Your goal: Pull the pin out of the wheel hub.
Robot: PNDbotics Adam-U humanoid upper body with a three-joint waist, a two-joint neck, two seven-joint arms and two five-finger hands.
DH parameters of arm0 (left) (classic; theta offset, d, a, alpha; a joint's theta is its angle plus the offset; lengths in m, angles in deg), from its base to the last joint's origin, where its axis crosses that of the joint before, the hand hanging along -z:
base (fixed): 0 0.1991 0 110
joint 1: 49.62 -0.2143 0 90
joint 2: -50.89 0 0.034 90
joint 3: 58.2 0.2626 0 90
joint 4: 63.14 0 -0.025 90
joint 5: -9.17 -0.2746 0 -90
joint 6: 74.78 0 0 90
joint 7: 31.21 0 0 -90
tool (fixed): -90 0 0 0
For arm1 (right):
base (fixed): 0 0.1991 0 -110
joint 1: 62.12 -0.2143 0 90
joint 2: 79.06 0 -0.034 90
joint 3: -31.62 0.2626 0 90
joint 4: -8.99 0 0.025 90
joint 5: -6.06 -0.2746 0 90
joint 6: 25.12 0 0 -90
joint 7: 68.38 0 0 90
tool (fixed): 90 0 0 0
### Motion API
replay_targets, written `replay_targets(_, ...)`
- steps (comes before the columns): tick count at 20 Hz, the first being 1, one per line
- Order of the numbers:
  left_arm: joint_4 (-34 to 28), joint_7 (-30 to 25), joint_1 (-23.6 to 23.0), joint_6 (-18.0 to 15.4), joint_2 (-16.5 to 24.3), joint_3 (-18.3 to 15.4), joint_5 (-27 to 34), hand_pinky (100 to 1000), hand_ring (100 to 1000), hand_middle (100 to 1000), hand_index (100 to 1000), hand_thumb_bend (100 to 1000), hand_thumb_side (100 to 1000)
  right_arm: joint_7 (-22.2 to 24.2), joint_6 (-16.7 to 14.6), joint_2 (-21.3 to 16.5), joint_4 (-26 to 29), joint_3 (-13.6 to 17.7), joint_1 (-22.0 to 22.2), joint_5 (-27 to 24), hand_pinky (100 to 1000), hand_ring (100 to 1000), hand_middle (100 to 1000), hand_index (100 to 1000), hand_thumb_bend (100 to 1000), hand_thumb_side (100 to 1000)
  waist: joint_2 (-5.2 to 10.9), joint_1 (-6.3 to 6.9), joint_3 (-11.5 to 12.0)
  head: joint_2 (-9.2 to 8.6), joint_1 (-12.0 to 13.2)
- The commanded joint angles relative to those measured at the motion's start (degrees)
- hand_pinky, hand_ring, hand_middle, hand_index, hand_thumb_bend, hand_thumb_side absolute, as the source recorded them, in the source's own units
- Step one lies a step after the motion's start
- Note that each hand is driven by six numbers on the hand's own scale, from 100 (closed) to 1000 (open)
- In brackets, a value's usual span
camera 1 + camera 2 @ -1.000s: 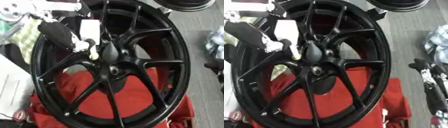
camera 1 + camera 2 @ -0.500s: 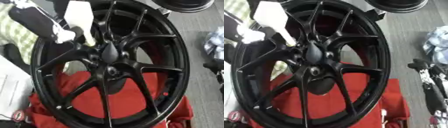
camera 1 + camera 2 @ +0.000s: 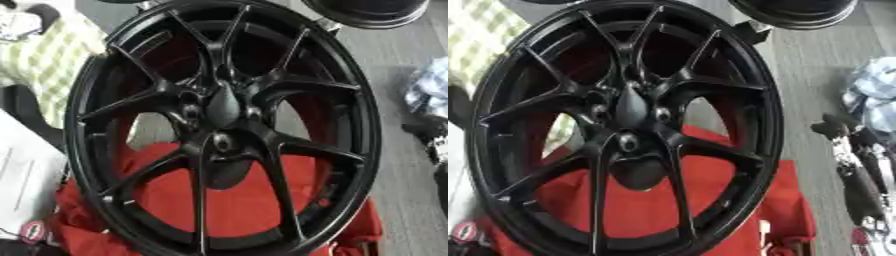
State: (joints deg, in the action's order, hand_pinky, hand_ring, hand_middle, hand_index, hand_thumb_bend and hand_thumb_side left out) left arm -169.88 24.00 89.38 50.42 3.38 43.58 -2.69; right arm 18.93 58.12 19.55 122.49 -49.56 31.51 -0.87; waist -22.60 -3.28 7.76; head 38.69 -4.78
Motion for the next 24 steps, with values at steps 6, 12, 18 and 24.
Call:
replay_targets(6, 10.64, 6.49, -9.51, 0.63, 0.59, -12.67, -0.50, 671, 743, 675, 809, 100, 673, -0.87, -1.96, 0.58, 1.09, 1.34, 0.75, -0.10, 974, 778, 620, 739, 100, 547, 1.74, -1.10, 0.18, -1.20, -1.54)
replay_targets(12, 11.59, 11.69, -17.97, -4.47, -1.69, -20.60, 4.43, 716, 825, 799, 918, 184, 989, -1.00, -3.02, 0.53, 1.09, 1.57, 0.77, -0.77, 973, 778, 620, 738, 100, 548, 1.64, -1.63, -0.74, -1.89, -0.59)
replay_targets(18, 5.79, 16.78, -25.40, -9.55, -3.01, -24.45, 9.51, 655, 781, 732, 845, 100, 785, -0.52, -3.30, 0.50, 1.09, 1.26, 1.11, -1.35, 973, 779, 620, 738, 100, 546, 2.05, -1.95, -1.96, -1.92, 0.46)
replay_targets(24, -1.55, 22.04, -24.39, -14.81, -6.85, -24.89, 14.77, 564, 671, 598, 765, 100, 658, -0.28, -3.63, 0.71, 1.09, 1.25, 1.21, -1.60, 972, 778, 620, 738, 100, 555, 2.07, -2.31, -2.24, -1.80, 0.97)
